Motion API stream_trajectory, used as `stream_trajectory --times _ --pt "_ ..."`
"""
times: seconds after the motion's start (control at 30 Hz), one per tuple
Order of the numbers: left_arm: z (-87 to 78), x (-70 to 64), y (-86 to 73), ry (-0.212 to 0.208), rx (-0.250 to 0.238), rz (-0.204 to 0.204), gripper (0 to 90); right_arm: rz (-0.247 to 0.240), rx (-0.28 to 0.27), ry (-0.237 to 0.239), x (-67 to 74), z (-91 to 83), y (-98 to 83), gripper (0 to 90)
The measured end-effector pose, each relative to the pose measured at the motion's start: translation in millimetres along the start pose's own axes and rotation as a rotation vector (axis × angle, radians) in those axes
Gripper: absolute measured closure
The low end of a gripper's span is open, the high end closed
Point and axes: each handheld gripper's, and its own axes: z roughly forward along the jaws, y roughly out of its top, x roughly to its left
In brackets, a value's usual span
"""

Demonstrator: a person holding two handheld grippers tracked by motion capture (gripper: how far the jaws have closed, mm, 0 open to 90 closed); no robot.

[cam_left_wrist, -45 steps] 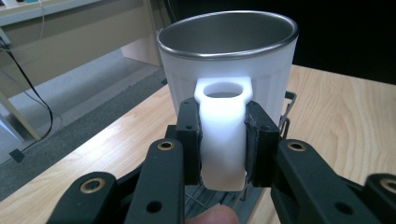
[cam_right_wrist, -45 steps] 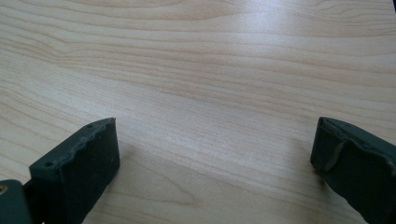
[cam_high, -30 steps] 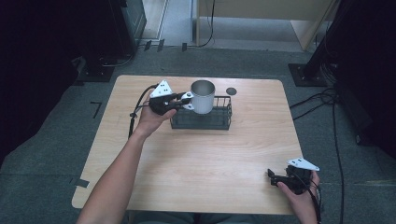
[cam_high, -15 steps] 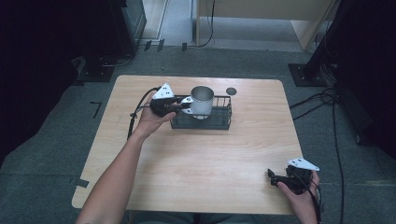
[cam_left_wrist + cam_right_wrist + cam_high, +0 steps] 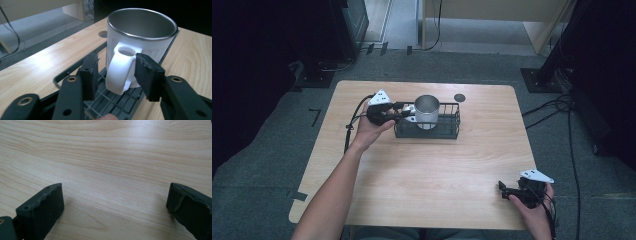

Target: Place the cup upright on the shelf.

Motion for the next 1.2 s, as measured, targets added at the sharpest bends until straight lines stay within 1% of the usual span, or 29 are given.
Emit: stream_trajectory --times 0.1,0.17,0.2,0.3,0.37,0.43,0.5,0.57,0.63,0.77,0.83,0.87,1.03,1.1,1.17,1.2 --pt "-5.3 -1.9 -2.4 0.003 -0.009 -0.011 55.4 -0.001 0.0 0.0 0.0 0.0 0.0 0.8" --pt "-8.4 -3.7 -3.9 0.006 -0.013 -0.024 51.8 -0.001 0.0 0.0 0.0 0.1 0.0 0.8" --pt "-10.7 -5.2 -5.0 0.006 -0.016 -0.038 49.2 -0.001 0.0 0.0 0.0 0.1 0.0 0.8" --pt "-17.9 -9.6 -6.9 0.018 -0.019 -0.074 38.3 -0.001 0.0 0.0 0.1 0.1 0.0 0.8" --pt "-23.2 -12.8 -7.9 0.04 -0.012 -0.106 26.4 -0.002 0.0 0.0 0.0 0.1 0.0 0.8" --pt "-29.0 -15.6 -9.1 0.065 -0.007 -0.125 16.2 -0.002 0.0 0.0 0.1 0.1 0.1 0.8" --pt "-36.4 -17.6 -10.8 0.094 -0.014 -0.142 12.1 -0.002 0.0 0.0 0.0 0.1 0.0 0.8" --pt "-43.9 -18.7 -13.3 0.104 -0.023 -0.168 7.0 -0.002 0.0 -0.001 0.1 0.2 0.0 0.8" --pt "-50.6 -20.3 -16.7 0.106 -0.027 -0.179 0.0 -0.002 0.0 -0.001 0.0 0.1 0.0 0.8" --pt "-62.7 -24.3 -24.5 0.142 -0.027 -0.211 0.0 -0.002 0.0 0.0 0.1 0.1 0.0 0.8" --pt "-70.6 -27.5 -30.8 0.157 -0.031 -0.234 0.0 -0.002 0.0 0.0 0.1 0.1 0.0 0.8" --pt "-73.2 -28.7 -33.0 0.162 -0.031 -0.239 0.0 -0.002 0.0 0.0 0.1 0.1 0.1 0.8" --pt "-91.4 -34.9 -48.8 0.222 -0.016 -0.25 0.0 -0.002 0.0 0.0 0.1 0.2 0.0 0.8" --pt "-97.4 -36.9 -55.0 0.235 -0.012 -0.262 0.0 -0.002 0.0 -0.001 0.0 0.1 0.1 0.8" --pt "-102.9 -39.0 -61.7 0.253 0.001 -0.261 0.0 -0.002 0.0 -0.001 0.1 0.1 0.0 0.8" --pt "-104.7 -39.7 -64.3 0.255 0.003 -0.268 0.0 -0.003 0.0 -0.001 0.0 0.2 0.0 0.8"
